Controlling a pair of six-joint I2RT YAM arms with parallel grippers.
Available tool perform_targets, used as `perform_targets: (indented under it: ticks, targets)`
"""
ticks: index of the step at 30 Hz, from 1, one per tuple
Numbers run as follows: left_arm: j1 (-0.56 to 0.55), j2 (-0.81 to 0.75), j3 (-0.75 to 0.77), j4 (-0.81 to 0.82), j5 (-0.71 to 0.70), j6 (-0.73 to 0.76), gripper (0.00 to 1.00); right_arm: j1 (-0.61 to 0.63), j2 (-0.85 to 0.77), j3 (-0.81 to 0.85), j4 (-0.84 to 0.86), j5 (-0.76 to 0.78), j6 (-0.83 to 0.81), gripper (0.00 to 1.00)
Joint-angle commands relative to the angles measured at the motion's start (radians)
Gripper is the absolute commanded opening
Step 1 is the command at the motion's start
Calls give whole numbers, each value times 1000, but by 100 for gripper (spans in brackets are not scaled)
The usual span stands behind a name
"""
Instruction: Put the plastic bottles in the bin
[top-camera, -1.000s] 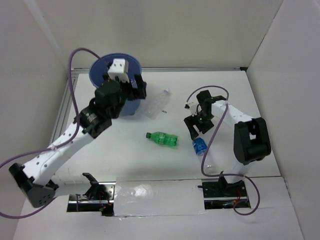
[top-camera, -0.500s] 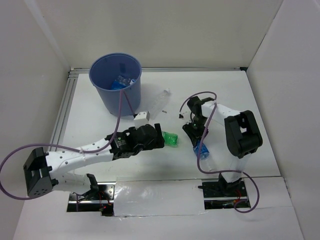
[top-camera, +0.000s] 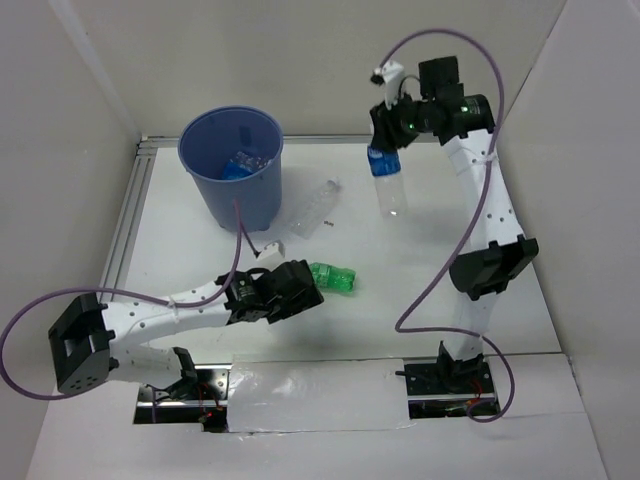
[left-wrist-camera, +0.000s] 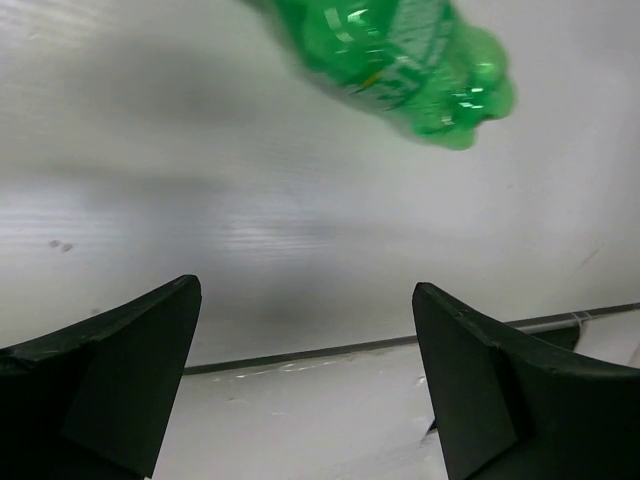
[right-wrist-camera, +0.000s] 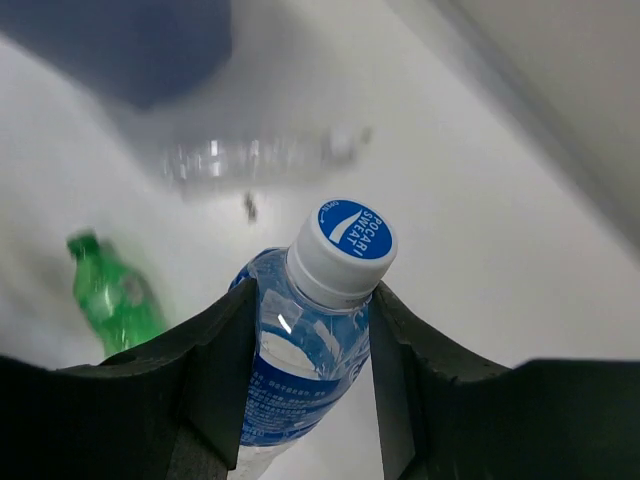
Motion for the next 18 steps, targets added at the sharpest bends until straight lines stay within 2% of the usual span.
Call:
perform_targets:
  ticks: [1, 3, 4, 6, 7, 8, 9, 11, 13, 18]
  targets:
    - [4, -84, -97, 5, 24, -90, 100, 58, -11, 193, 139, -88, 59, 4]
    - [4, -127, -146, 24, 33, -101, 100, 93, -84, 53, 361, -99, 125, 1]
    - [-7, -136, -157, 37, 33, -101, 100, 115, -170, -19, 615, -57, 180, 1]
    - [-7, -156, -179, 50, 33, -101, 100, 193, -219, -159, 821, -17, 209, 0]
    - [-18, -156, -179, 50, 33, -101, 100, 222, -219, -160, 942, 15, 226, 0]
    - [-18, -156, -179, 62, 33, -101, 100, 247, -192, -137, 964, 58, 263, 0]
    - [-27, -156, -179, 62, 33, -101, 100, 270, -160, -33, 965, 75, 284, 1]
    - [-27, -156, -188, 82, 33, -90, 100, 328, -59, 73, 986, 108, 346, 1]
    - [-27, -145, -188, 93, 42, -80, 100, 395, -3, 185, 995, 140, 346, 1]
    - [-27, -111, -188, 113, 53, -79, 100, 497, 84, 174, 1112, 181, 306, 5]
